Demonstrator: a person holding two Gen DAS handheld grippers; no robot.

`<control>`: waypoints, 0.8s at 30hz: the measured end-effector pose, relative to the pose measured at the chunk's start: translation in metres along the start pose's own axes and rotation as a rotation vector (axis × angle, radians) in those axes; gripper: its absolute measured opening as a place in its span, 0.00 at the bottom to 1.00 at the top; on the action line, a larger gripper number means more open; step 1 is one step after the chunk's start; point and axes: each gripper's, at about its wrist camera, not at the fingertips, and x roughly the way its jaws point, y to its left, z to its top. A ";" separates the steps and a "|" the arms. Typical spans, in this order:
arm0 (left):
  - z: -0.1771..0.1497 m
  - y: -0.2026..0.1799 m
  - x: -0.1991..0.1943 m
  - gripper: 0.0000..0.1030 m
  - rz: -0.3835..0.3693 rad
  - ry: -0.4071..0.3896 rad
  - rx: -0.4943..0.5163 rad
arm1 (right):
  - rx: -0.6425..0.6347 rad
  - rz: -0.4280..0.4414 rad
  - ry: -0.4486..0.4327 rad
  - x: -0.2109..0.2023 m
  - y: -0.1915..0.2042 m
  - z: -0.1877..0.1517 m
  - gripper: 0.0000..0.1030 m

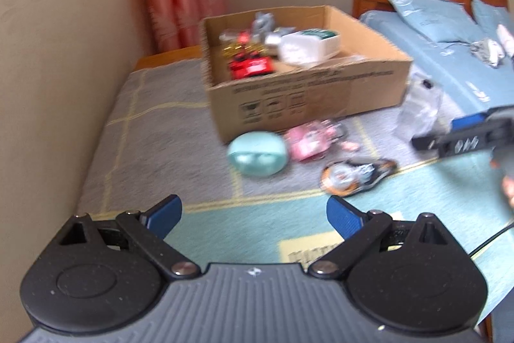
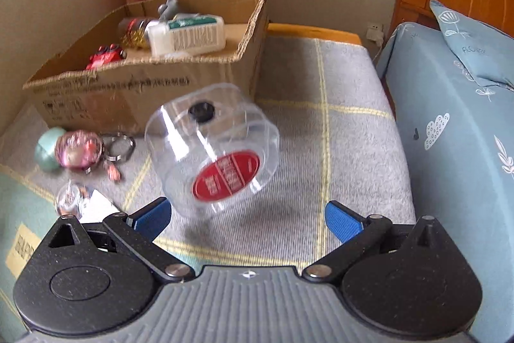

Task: Organize rigid objects
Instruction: 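Close the left tool on the correction tape and lift it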

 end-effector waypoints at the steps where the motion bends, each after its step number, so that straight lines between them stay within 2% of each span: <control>1: 0.002 -0.003 0.002 0.94 -0.015 -0.004 0.002 | -0.013 -0.002 0.004 0.002 0.001 -0.003 1.00; 4: 0.008 -0.013 0.012 0.94 -0.068 0.001 0.005 | -0.081 -0.021 -0.014 0.002 0.009 -0.010 1.00; 8: 0.010 -0.028 0.030 0.94 -0.124 0.041 -0.010 | -0.104 0.002 -0.030 0.000 0.007 -0.014 1.00; 13: 0.014 -0.046 0.052 0.94 -0.143 0.081 0.008 | -0.122 0.017 -0.064 -0.006 0.003 -0.024 1.00; 19: 0.019 -0.059 0.073 0.94 -0.159 0.134 -0.024 | -0.154 0.047 -0.062 -0.011 -0.004 -0.027 1.00; 24: 0.022 -0.068 0.078 0.95 -0.136 0.132 -0.058 | -0.158 0.050 -0.061 -0.014 -0.008 -0.030 1.00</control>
